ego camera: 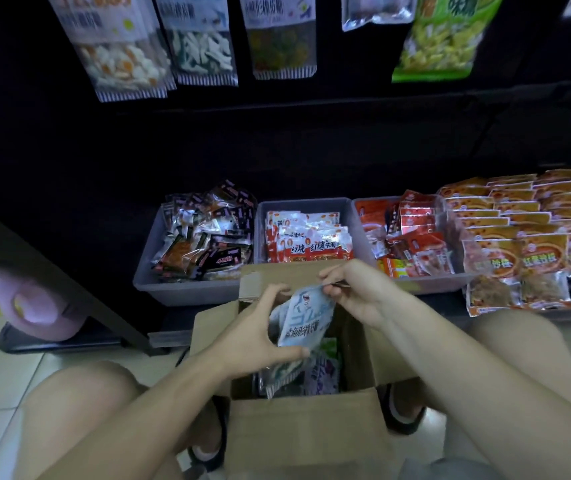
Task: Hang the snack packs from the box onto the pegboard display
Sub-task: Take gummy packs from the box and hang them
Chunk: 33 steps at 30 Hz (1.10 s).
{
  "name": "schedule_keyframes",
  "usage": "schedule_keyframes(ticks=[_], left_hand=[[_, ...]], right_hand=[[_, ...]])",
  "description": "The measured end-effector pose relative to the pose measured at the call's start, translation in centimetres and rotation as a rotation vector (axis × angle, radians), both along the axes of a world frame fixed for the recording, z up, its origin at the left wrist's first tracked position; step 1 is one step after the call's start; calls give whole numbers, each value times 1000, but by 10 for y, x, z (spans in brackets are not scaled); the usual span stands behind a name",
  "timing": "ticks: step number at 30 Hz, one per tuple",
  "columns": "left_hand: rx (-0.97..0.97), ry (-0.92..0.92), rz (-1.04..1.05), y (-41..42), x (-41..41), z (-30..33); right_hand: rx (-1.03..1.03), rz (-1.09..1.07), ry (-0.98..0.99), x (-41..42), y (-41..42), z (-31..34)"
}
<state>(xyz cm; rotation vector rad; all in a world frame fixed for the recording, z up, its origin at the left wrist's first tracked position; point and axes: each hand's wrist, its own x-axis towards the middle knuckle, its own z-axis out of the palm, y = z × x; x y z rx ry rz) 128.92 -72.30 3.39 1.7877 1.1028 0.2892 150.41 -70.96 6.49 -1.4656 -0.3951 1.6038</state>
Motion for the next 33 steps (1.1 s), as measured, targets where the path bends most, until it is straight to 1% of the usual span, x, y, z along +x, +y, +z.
schedule_keyframes(ticks=[3, 7, 9, 11, 12, 13, 15, 16, 17, 19, 20, 22, 23, 25, 28, 33], left_hand=[[-40, -121, 142, -1, 9, 2], [9, -128, 246, 3, 15, 7], [-40, -159, 292, 9, 15, 8], [-142, -223, 312, 12, 15, 12], [-193, -252, 318, 13, 15, 15], [-240, -286, 327, 15, 15, 17], [-310, -363, 378, 19, 14, 17], [-333, -394, 410, 21, 14, 18], [-349, -421, 442, 25, 12, 18], [-361, -442, 483, 31, 11, 19], [-357, -449, 480, 32, 10, 20], [-370, -452, 457, 32, 10, 17], [-397, -456, 451, 32, 10, 15], [-419, -469, 468, 34, 9, 14], [-359, -458, 458, 40, 8, 24], [-372, -473, 553, 49, 2, 32]], right_hand=[[-3, -64, 125, -2, -2, 4], [79, -41, 215, 1, 1, 17], [140, -18, 226, 5, 1, 25], [168, 35, 191, 11, 3, 27], [176, 69, 123, 14, 3, 27], [188, 103, 9, 17, 4, 27], [215, 163, -293, 21, 4, 26], [228, 226, -433, 22, 4, 25], [246, 320, -529, 23, 4, 24], [254, 502, -596, 21, 3, 19], [245, 551, -620, 18, 2, 17], [233, 570, -680, 16, 2, 11], [238, 562, -668, 15, 2, 8], [275, 513, -552, 13, 4, 6], [340, 435, -390, 11, 6, 10], [397, 319, -301, 3, 6, 11]])
